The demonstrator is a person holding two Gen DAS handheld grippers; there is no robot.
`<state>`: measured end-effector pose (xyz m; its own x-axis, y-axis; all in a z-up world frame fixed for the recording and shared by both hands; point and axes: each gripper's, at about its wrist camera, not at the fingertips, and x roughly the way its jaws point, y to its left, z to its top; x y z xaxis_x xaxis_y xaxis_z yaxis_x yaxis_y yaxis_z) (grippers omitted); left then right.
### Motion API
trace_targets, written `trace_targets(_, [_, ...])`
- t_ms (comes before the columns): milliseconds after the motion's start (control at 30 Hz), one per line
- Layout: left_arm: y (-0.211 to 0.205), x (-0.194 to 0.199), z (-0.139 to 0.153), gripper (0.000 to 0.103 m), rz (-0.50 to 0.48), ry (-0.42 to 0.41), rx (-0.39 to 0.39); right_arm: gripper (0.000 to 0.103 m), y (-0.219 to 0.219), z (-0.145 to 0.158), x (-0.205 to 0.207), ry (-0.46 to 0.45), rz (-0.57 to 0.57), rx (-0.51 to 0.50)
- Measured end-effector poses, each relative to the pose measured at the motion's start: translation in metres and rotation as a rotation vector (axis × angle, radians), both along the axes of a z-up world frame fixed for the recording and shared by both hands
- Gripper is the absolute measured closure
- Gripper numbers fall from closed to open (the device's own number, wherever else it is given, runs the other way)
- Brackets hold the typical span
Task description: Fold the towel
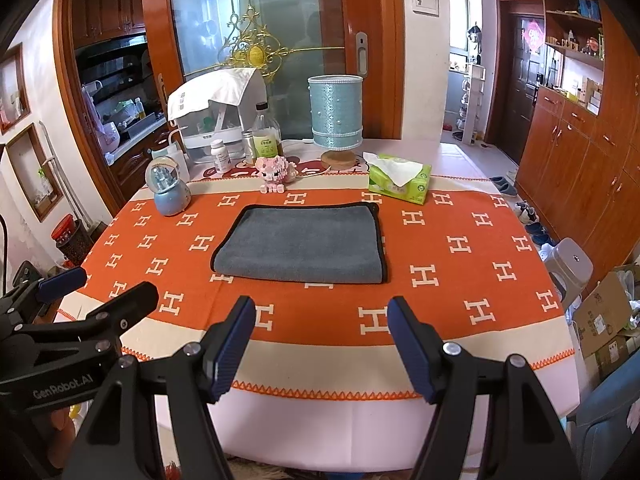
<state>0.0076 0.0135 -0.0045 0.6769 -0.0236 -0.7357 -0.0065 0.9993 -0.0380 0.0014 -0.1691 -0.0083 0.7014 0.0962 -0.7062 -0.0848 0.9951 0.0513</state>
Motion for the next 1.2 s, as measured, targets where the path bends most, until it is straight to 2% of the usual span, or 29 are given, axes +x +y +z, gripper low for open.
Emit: trace_targets(1200, [0.0040, 0.0000, -0.0035, 0.001, 0.005, 0.013, 0.005, 0.034, 0.0035, -0.0011, -0.0011, -0.003, 0.008, 0.004])
